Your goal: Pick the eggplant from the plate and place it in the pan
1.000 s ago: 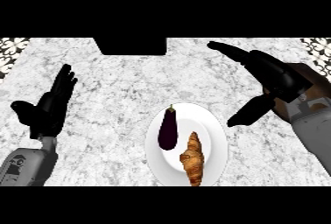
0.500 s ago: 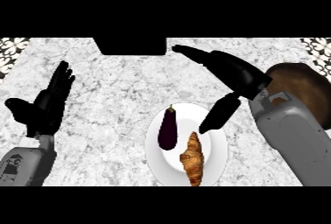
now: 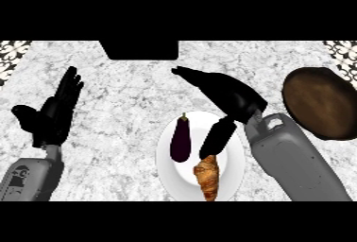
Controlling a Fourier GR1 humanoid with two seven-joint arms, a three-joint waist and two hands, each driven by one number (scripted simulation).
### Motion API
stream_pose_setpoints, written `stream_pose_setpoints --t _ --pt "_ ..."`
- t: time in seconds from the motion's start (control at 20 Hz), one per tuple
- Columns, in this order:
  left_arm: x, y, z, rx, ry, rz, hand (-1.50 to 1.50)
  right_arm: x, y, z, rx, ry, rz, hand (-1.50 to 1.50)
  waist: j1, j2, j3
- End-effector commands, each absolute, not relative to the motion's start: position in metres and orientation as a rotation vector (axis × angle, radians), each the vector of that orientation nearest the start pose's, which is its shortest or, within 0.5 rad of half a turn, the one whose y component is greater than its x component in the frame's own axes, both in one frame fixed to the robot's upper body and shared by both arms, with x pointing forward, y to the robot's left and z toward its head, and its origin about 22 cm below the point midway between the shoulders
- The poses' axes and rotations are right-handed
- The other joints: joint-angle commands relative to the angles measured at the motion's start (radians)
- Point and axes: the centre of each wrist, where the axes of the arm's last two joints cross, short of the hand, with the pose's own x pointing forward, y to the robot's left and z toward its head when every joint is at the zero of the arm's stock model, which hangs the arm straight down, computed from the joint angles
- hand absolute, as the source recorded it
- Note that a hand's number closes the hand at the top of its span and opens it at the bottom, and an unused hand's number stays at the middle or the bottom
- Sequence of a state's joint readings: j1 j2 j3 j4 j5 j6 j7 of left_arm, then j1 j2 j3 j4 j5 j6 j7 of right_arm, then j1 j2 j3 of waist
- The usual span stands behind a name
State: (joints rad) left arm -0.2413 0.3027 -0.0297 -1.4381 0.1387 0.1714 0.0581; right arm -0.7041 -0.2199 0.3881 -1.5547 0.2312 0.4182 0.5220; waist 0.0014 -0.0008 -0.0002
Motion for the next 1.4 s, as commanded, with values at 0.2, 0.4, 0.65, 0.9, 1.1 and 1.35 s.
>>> stream_pose_setpoints --t 0.2,0.4,0.65,0.9,1.1,1.35 --pt "0.284 0.273 0.040 0.189 -1.617 -0.052 0.00 0.328 -0.102 0.144 -0.279 -1.366 1.251 -1.50 0.006 0.001 0.000" --pt "0.301 0.279 0.065 0.213 -1.605 -0.056 0.00 0.342 -0.099 0.112 -0.258 -1.340 1.289 -1.50 0.006 0.002 0.000" --pt "0.296 0.269 0.027 0.231 -1.612 -0.055 0.00 0.355 -0.113 0.121 -0.188 -1.308 1.344 -1.50 0.002 0.002 0.000" --pt "0.294 0.282 0.047 0.194 -1.615 -0.053 0.00 0.345 -0.083 0.092 -0.183 -1.270 1.433 -1.50 0.006 0.002 0.000" --pt "0.281 0.283 0.041 0.208 -1.624 -0.046 0.00 0.323 -0.085 0.083 -0.208 -1.249 1.439 -1.50 0.002 0.000 0.000" --pt "0.288 0.279 0.056 0.199 -1.605 -0.052 0.00 0.341 -0.059 0.088 -0.329 -1.165 1.542 -1.50 0.006 0.000 0.000"
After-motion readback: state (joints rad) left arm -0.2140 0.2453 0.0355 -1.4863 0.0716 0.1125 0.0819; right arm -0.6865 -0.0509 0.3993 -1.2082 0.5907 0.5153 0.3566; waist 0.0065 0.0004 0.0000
